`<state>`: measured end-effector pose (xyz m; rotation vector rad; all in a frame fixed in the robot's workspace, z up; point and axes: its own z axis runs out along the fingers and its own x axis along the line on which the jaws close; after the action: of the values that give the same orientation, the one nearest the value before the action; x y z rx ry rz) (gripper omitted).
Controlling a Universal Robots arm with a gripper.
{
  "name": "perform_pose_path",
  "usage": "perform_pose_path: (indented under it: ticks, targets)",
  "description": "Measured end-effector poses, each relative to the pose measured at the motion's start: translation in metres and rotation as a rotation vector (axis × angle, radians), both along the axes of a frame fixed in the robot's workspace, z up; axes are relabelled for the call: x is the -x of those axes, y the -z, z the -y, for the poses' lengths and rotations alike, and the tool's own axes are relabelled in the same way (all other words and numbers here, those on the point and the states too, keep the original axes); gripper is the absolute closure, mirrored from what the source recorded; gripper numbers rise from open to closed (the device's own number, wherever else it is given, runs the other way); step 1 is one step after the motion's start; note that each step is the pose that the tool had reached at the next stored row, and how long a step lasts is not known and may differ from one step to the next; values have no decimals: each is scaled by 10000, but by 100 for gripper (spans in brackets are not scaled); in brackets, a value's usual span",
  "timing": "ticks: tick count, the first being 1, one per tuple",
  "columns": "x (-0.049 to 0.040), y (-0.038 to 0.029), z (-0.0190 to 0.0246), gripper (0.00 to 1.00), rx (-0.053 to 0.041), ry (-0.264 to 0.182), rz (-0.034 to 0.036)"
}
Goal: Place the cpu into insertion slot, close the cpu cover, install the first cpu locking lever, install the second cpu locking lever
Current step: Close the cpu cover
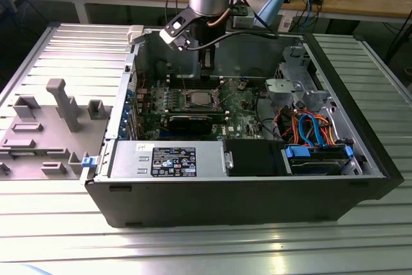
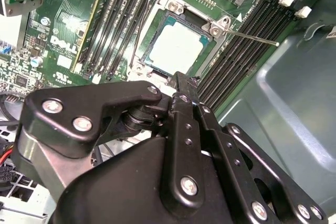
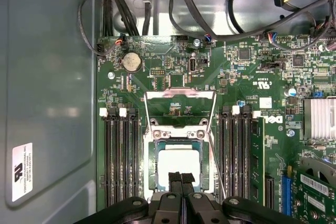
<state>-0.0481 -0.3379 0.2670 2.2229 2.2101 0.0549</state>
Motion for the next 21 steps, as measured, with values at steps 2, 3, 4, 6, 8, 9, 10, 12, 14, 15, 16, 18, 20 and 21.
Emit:
perform_pose_path:
  ticks: [2,3,4,6,8,9,10,12,14,15,16,18,20,21]
  targets:
    - [0,-27,0,89,0,0,0]
    - [0,-43,0,89,-1,0,0]
    - [0,-52,0,89,0,0,0]
    - [0,-62,-1,89,-4,0,2]
    - [-6,-64,0,89,-1,-1,-4]
    - [-15,-64,0,89,2,0,-21]
    - [-24,-64,0,89,1,0,-36]
    - [-45,-64,0,89,0,0,-81]
    - [-59,-64,0,89,0,0,-114]
    - [-64,-64,0,89,0,0,-125]
    - [-64,-63,0,89,-1,0,-125]
    - [-65,-63,0,89,0,0,-129]
    - [-65,-64,0,89,0,0,-130]
    - [-64,-63,0,89,-1,0,-130]
